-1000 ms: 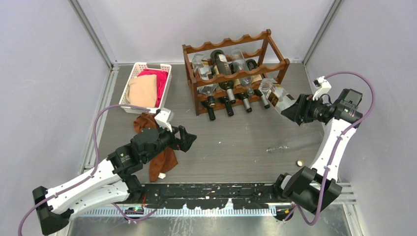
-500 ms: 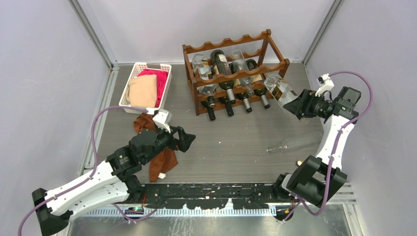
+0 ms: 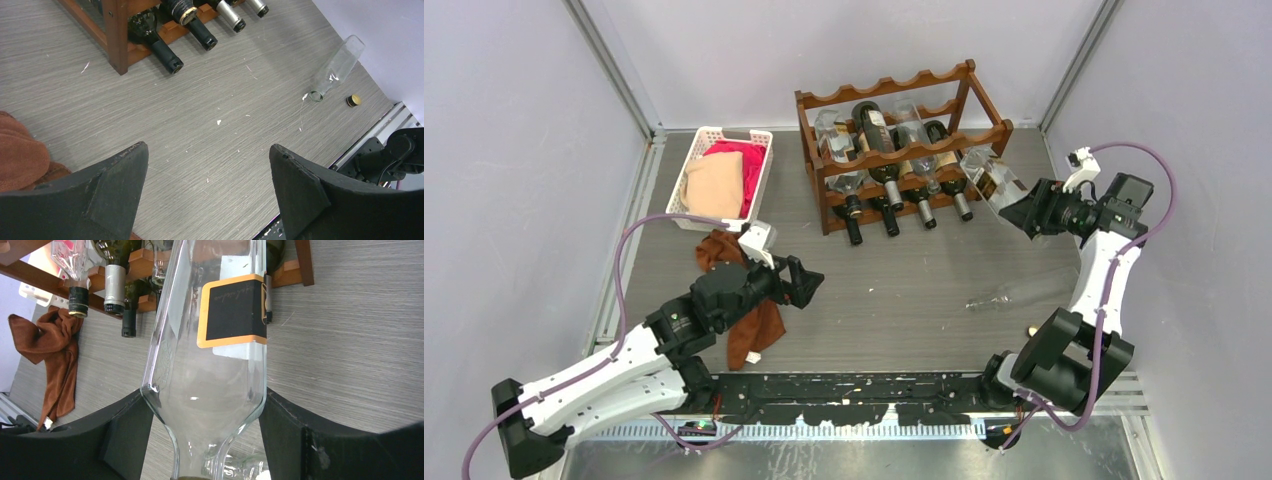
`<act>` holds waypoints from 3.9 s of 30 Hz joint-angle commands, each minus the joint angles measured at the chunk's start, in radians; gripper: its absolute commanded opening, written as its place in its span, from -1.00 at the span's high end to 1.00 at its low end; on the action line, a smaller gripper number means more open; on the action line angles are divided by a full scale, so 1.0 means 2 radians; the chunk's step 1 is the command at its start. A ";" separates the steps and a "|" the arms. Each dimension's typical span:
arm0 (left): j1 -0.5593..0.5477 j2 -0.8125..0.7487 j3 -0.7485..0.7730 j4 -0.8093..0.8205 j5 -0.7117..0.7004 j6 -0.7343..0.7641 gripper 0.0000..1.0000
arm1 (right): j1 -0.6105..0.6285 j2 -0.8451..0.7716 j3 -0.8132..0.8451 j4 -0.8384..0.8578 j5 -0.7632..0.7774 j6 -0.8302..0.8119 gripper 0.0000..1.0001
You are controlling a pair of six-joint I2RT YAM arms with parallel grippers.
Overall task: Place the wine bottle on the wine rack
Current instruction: Place the wine bottle in the wine rack.
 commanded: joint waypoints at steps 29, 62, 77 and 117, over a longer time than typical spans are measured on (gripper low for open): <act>0.003 0.036 0.002 0.081 0.012 -0.020 -0.77 | 0.136 0.030 -0.056 0.417 0.068 0.100 0.97; 0.003 0.078 0.014 0.106 0.010 -0.024 -0.77 | 0.189 0.183 -0.010 0.677 0.150 0.177 0.97; 0.003 0.099 0.023 0.109 0.011 -0.023 -0.76 | 0.199 0.215 -0.006 0.740 0.174 0.195 0.96; 0.003 0.138 0.037 0.152 0.053 -0.009 -0.74 | 0.243 0.161 -0.036 0.718 0.247 0.115 0.80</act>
